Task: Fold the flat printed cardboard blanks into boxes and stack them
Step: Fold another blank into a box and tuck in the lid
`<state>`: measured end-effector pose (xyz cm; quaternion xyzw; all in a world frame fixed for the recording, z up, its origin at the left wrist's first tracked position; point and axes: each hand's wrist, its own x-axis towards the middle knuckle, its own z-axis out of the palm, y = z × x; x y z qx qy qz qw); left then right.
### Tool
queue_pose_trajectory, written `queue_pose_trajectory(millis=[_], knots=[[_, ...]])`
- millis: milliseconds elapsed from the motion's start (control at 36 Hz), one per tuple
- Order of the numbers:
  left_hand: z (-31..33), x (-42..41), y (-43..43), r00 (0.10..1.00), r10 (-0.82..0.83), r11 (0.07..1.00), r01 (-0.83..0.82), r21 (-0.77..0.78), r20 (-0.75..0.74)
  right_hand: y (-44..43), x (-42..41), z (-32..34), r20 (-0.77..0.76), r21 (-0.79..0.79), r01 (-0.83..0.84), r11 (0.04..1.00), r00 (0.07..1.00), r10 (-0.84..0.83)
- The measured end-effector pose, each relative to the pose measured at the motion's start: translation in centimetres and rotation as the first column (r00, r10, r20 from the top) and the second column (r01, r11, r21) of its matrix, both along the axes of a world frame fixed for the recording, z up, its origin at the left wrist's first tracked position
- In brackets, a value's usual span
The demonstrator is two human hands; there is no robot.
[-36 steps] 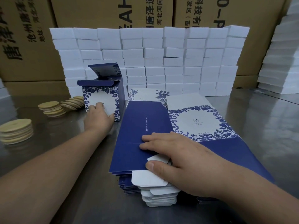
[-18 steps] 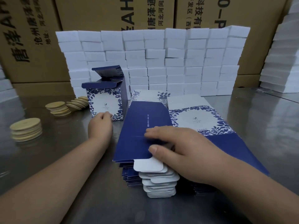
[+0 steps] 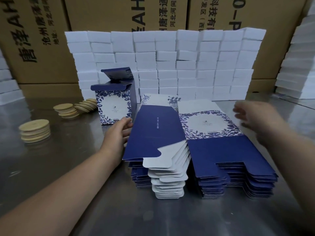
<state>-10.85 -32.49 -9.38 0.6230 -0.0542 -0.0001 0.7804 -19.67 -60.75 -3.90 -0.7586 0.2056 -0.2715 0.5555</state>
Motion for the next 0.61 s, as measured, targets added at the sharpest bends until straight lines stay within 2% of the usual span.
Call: queue_pose_trajectory(millis=[83,139,250,389,611], knots=[[-0.1,-0.1,-0.3,0.999,-0.015,1.0,0.015,-0.004,0.047,0.4,0.5,-1.1,-0.128,-0.008,-0.072,0.997,0.989,0.07],[-0.1,-0.3,-0.4,0.993,-0.013,0.999,0.009,0.034,0.114,0.3,0.5,-1.3,-0.121,-0.049,-0.049,0.998,0.992,0.042],[-0.1,-0.8,-0.5,0.978,-0.008,0.997,-0.009,0.078,0.207,0.0,0.7,-1.1,-0.076,0.046,-0.032,0.998,0.996,0.036],[-0.1,-1.1,-0.5,0.974,-0.015,0.995,-0.007,0.097,0.226,0.1,0.6,-1.1,-0.071,-0.132,0.04,0.99,0.996,-0.05],[0.2,-1.5,-0.7,0.965,-0.047,0.989,0.008,0.15,0.26,0.3,0.5,-0.9,-0.063,-0.204,0.037,0.978,0.997,-0.05]])
